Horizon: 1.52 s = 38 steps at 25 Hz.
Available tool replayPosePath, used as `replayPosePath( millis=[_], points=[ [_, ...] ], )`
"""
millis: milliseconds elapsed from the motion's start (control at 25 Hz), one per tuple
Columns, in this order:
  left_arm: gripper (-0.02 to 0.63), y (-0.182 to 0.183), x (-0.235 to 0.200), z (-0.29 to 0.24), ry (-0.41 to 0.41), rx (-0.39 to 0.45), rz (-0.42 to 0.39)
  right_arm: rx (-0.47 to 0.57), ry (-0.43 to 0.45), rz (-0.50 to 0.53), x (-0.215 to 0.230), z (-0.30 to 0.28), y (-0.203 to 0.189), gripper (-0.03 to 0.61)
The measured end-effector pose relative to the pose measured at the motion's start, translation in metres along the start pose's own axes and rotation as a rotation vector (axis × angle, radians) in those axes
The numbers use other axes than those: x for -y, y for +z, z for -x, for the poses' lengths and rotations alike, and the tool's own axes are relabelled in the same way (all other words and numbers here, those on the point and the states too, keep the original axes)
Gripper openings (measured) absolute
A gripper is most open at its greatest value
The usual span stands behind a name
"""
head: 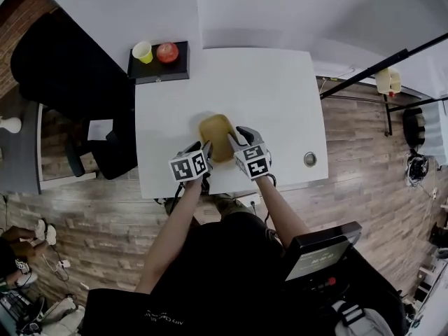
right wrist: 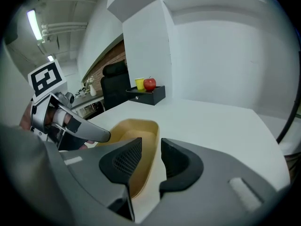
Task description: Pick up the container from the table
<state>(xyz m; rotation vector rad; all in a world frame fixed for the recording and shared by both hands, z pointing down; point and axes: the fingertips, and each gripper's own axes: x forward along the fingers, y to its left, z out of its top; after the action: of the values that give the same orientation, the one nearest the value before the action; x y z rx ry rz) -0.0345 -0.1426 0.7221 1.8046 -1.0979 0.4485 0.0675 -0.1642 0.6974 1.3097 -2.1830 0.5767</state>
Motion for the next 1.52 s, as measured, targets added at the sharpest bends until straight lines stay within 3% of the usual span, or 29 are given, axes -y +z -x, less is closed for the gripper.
replayPosePath(
  millis=[680,1520],
  points=[
    [0.138,-0.020,-0.020,-0.039,0.078,-0.166,0.027,-0.141,0.026,-0.017,0.004,-0.034,-0.029,0.144],
    [0.109,-0.019,-0.023,-0.040,0.082,-0.183,0.062,-0.155,0.016,-0.042,-0.007,-0.041,-0.034,0.080]
  ],
)
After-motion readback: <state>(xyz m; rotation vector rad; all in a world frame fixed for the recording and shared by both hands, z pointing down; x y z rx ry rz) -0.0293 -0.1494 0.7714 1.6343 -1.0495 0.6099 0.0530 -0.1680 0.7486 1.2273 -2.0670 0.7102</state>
